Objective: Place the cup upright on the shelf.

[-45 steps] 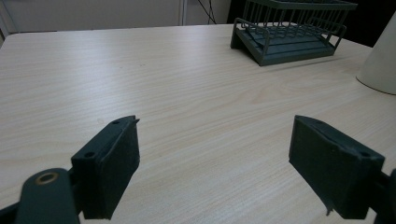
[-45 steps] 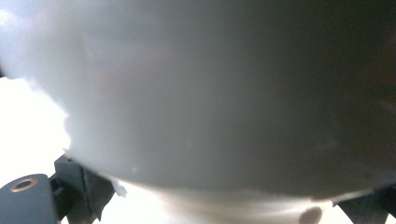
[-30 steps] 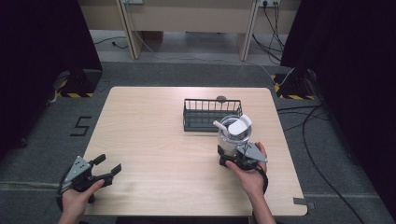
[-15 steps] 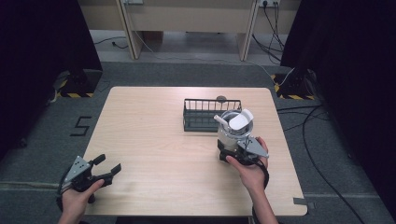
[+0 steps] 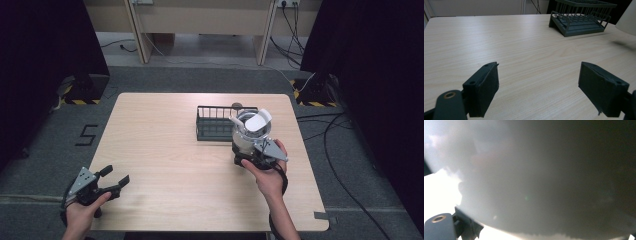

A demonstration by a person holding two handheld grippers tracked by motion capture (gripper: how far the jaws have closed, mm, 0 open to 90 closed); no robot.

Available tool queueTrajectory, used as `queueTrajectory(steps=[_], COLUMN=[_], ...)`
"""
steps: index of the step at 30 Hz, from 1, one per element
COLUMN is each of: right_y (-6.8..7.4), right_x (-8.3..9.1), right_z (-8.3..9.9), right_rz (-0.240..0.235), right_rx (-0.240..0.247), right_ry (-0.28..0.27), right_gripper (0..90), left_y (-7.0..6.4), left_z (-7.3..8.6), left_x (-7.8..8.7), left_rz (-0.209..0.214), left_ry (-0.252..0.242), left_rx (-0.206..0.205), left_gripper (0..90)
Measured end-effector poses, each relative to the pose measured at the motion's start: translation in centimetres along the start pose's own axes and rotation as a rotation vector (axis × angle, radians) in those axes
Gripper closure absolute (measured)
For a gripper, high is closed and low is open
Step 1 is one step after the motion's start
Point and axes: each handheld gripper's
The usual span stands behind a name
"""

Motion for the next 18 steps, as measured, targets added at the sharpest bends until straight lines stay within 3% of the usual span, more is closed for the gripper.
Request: queueTrajectory(steps=[18], right_y=[0.2], right_x=[-1.4], right_z=[-2.0], right_rz=[-0.001], right_rx=[-0.002], right_ry=[-0.017], right_gripper=[10.9], left_y=[0.0], left_z=[0.0], left_x=[0.0], left_rz=[-0.002], left_ry=[-0.005], left_rx=[0.003], left_gripper=[16.1])
Point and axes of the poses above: each handheld gripper's, and its own axes: x roughly backward along the jaws, z roughly out of its underside, y roughly to its left, and after that the axes turned 13 degrees about z, right-handed
